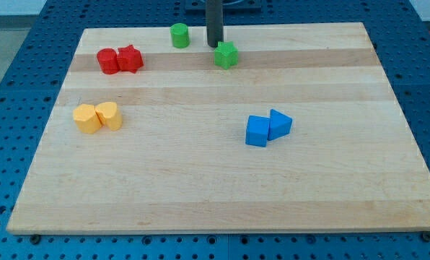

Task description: Push the green circle closer to the red star and red circle

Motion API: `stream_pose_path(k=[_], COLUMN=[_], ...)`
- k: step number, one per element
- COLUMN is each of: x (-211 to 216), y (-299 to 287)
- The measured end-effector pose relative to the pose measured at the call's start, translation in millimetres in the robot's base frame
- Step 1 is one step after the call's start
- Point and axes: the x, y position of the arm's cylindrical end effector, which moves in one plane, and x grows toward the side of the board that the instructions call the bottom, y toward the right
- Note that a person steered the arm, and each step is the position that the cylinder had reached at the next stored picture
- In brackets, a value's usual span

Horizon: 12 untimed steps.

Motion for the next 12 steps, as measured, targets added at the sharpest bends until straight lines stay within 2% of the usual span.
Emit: stream_pose_path(k=[2,3,4,6,10,12], x=[-0.9,-0.4,-26.4,-8.9,-35.4,-17.8], y=[-107.6,-115.8,-108.4,-165.6,-178.9,-186.9])
